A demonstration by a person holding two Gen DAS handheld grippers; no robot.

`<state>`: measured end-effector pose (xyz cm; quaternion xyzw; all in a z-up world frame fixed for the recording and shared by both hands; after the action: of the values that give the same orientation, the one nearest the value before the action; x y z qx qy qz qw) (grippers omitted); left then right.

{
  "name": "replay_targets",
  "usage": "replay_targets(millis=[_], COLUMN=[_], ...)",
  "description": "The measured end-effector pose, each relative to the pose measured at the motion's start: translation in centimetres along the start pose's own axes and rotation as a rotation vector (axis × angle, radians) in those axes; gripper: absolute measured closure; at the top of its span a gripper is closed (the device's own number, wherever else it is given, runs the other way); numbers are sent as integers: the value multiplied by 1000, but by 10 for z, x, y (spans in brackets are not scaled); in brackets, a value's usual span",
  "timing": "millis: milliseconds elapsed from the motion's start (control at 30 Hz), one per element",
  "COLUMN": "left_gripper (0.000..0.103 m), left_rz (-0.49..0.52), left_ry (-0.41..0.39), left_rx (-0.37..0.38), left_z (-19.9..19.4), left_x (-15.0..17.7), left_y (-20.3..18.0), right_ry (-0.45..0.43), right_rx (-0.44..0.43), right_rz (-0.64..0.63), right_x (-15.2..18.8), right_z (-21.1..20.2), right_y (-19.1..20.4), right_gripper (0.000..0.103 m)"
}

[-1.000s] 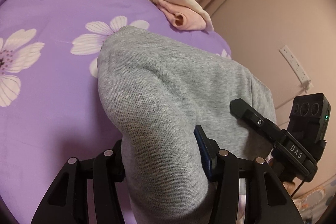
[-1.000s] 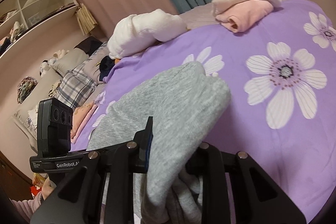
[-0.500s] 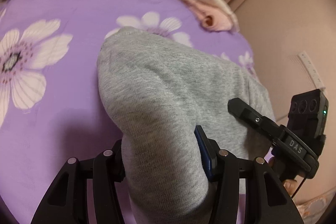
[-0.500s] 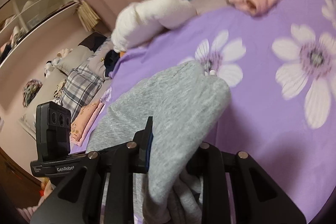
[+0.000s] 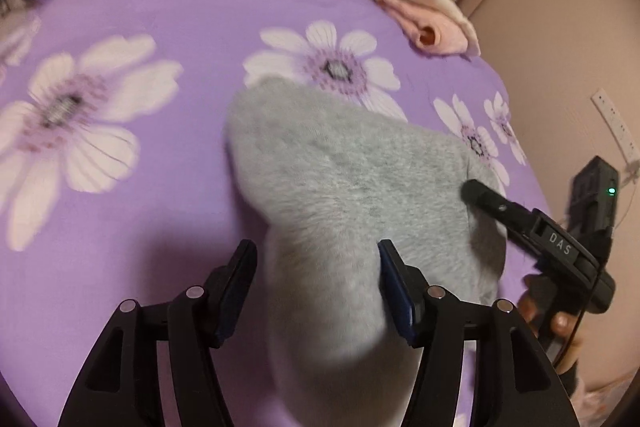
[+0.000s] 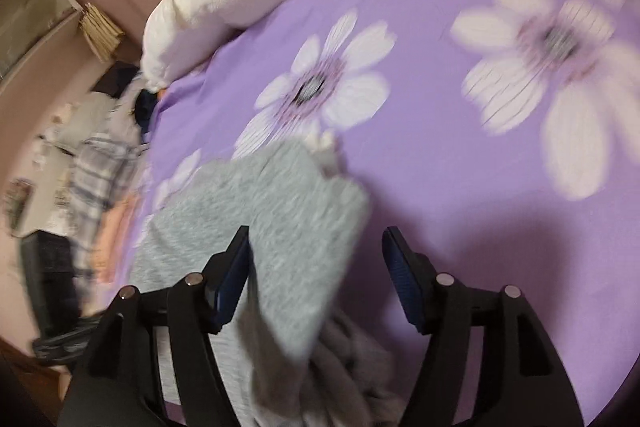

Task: Fold small clothes
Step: 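Lower the folded edge onto the bundle and open the right gripper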

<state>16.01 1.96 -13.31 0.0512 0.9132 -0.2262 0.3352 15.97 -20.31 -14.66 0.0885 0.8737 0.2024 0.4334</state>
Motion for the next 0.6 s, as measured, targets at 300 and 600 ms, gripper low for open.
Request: replay_targets(millis=[300, 600], left_gripper=[49, 50], left_rz=[232, 319], left_ry=[-105, -46], left_rx=[-13, -94], left_z=[-37, -14], left_x=[13, 37], left_y=[-31, -29], right_ry=[-62, 128], right_rx=[-86, 31], right_rz=[-295, -158], right_x=[-1, 30], right_z=[-35, 25], right_y=[51, 1], right_gripper=[79, 98])
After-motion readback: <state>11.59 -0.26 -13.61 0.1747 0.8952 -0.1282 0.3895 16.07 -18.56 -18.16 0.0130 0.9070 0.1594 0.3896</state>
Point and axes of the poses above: each gripper's, at about its wrist camera, not at the fingertips, and z roughly the way its jaws point, y to its left, x to its underside, the point moved 6 cm from there along z, roughly the way its jaws point, and after that the axes turned 9 degrees about -y, right-handed, at the moved point
